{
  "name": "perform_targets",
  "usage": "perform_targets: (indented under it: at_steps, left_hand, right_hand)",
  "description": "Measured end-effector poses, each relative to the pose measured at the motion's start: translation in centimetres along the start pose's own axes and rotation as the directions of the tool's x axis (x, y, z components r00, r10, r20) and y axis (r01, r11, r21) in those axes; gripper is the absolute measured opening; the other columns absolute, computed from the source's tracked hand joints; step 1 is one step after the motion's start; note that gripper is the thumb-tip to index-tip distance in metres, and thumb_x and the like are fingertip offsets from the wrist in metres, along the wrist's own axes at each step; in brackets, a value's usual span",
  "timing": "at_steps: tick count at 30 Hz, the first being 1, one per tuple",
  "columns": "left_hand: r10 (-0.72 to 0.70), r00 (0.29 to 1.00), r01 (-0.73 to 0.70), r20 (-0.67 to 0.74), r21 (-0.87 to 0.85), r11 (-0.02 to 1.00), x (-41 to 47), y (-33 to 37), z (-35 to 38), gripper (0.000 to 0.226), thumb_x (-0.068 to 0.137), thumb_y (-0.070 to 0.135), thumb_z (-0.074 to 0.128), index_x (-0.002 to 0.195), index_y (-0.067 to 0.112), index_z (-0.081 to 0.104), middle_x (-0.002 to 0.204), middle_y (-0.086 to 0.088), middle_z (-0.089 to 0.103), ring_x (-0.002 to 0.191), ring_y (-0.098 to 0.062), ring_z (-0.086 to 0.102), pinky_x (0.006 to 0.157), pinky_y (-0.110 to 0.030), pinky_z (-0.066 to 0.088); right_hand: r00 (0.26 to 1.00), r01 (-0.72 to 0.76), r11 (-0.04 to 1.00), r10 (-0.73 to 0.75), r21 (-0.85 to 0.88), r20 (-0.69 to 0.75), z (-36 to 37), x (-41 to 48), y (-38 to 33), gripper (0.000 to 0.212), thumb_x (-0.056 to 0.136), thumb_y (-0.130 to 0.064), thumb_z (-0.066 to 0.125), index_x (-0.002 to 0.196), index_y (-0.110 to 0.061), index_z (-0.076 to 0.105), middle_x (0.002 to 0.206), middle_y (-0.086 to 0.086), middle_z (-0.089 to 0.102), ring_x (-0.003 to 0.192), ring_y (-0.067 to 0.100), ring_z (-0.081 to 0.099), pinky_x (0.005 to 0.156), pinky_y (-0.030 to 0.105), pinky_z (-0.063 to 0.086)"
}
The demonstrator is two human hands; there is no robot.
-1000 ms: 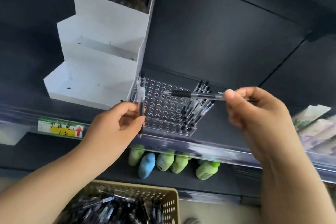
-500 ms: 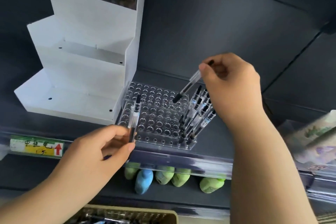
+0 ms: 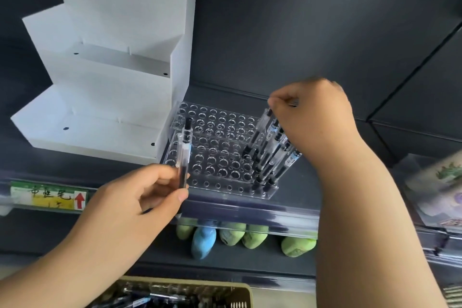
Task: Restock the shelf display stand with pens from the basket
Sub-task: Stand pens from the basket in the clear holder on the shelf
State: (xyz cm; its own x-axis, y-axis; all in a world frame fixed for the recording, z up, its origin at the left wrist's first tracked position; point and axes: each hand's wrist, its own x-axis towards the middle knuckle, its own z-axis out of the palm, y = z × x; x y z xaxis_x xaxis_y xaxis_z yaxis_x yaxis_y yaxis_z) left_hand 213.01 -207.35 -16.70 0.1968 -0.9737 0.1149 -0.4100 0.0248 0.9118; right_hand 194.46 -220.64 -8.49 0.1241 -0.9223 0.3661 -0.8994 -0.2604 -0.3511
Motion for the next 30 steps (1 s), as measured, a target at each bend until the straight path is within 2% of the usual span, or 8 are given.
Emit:
perform_targets:
  at_steps: [9, 12, 15, 18, 20, 23, 26, 30]
  left_hand:
    - [0.013, 0.998, -0.016, -0.056, -0.055, 0.998, 0.9, 1.7, 0.5, 0.016, 0.077, 0.019, 0.069, 0.082, 0.034, 0.067, 0.078, 0.023, 0.07, 0.077, 0.011, 0.063, 0.067, 0.0, 0.043]
    - [0.056, 0.995, -0.06, -0.079, -0.054, 0.997, 2.4, 3.4, 1.3, 0.014, 0.076, 0.024, 0.068, 0.085, 0.035, 0.066, 0.083, 0.025, 0.069, 0.08, 0.01, 0.063, 0.067, -0.008, 0.046]
    - [0.103, 0.99, -0.109, -0.096, -0.062, 0.992, 4.7, 4.6, 3.0, 0.016, 0.077, 0.022, 0.07, 0.087, 0.034, 0.063, 0.083, 0.018, 0.07, 0.08, 0.005, 0.064, 0.07, -0.008, 0.045]
    - [0.135, 0.988, -0.136, -0.077, -0.008, 0.991, 6.7, 5.3, 5.3, 0.021, 0.079, 0.017, 0.072, 0.09, 0.032, 0.061, 0.083, 0.014, 0.068, 0.076, 0.003, 0.063, 0.066, -0.004, 0.045]
    - [0.145, 0.986, -0.143, -0.078, 0.031, 0.989, 7.7, 5.3, 6.5, 0.021, 0.078, 0.014, 0.074, 0.086, 0.029, 0.061, 0.08, 0.015, 0.065, 0.07, 0.004, 0.06, 0.064, -0.001, 0.044]
    - [0.136, 0.99, -0.133, -0.044, 0.05, 0.99, 8.8, 4.6, 7.6, 0.03, 0.077, 0.012, 0.075, 0.074, 0.036, 0.057, 0.073, 0.016, 0.062, 0.066, 0.002, 0.058, 0.07, -0.012, 0.051]
    - [0.083, 0.996, -0.084, 0.016, 0.136, 0.987, 9.2, 3.7, 8.2, 0.022, 0.079, 0.014, 0.073, 0.079, 0.031, 0.06, 0.071, 0.017, 0.061, 0.064, 0.006, 0.056, 0.06, -0.001, 0.044]
    - [0.043, 0.998, -0.053, 0.046, 0.251, 0.966, 9.0, 3.0, 8.7, 0.014, 0.08, 0.019, 0.073, 0.084, 0.029, 0.063, 0.072, 0.018, 0.061, 0.069, 0.006, 0.056, 0.056, 0.002, 0.038]
  right_hand:
    - [0.999, -0.005, 0.995, 0.001, 0.095, 0.046, 0.5, 0.1, -0.2, 0.015, 0.086, -0.028, 0.06, 0.08, -0.032, 0.073, 0.093, 0.0, 0.068, 0.096, 0.028, 0.058, 0.09, 0.039, 0.046]
    - [0.999, 0.006, 0.994, -0.01, 0.106, 0.04, 0.7, 0.0, -0.1, 0.015, 0.087, -0.03, 0.059, 0.091, -0.032, 0.074, 0.097, 0.003, 0.069, 0.102, 0.029, 0.057, 0.095, 0.039, 0.043]
    - [1.0, -0.008, 0.99, 0.011, 0.141, -0.027, -0.1, -0.1, 0.0, 0.024, 0.086, -0.03, 0.057, 0.107, -0.032, 0.07, 0.107, 0.004, 0.066, 0.108, 0.028, 0.055, 0.094, 0.038, 0.045]
    - [0.997, -0.027, 0.986, 0.039, 0.166, -0.067, -1.4, -0.2, 0.2, 0.027, 0.088, -0.032, 0.055, 0.112, -0.033, 0.067, 0.112, 0.001, 0.063, 0.111, 0.024, 0.053, 0.095, 0.036, 0.044]
    - [0.996, -0.031, 0.981, 0.046, 0.189, -0.077, -2.1, -0.4, 0.4, 0.025, 0.088, -0.032, 0.055, 0.109, -0.033, 0.067, 0.111, -0.001, 0.064, 0.11, 0.023, 0.053, 0.095, 0.036, 0.045]
    - [0.996, -0.04, 0.974, 0.057, 0.222, -0.067, -2.6, -0.6, 0.7, 0.021, 0.089, -0.03, 0.054, 0.103, -0.031, 0.07, 0.105, -0.001, 0.065, 0.107, 0.023, 0.054, 0.093, 0.038, 0.046]
    - [0.997, -0.046, 0.973, 0.06, 0.228, -0.055, -3.0, -0.6, 1.0, 0.019, 0.089, -0.029, 0.054, 0.098, -0.03, 0.071, 0.1, -0.003, 0.066, 0.104, 0.022, 0.055, 0.09, 0.035, 0.047]
    - [0.997, -0.049, 0.966, 0.064, 0.252, -0.053, -3.5, -0.7, 1.2, 0.017, 0.089, -0.028, 0.054, 0.091, -0.029, 0.071, 0.091, -0.006, 0.066, 0.094, 0.019, 0.058, 0.083, 0.03, 0.049]
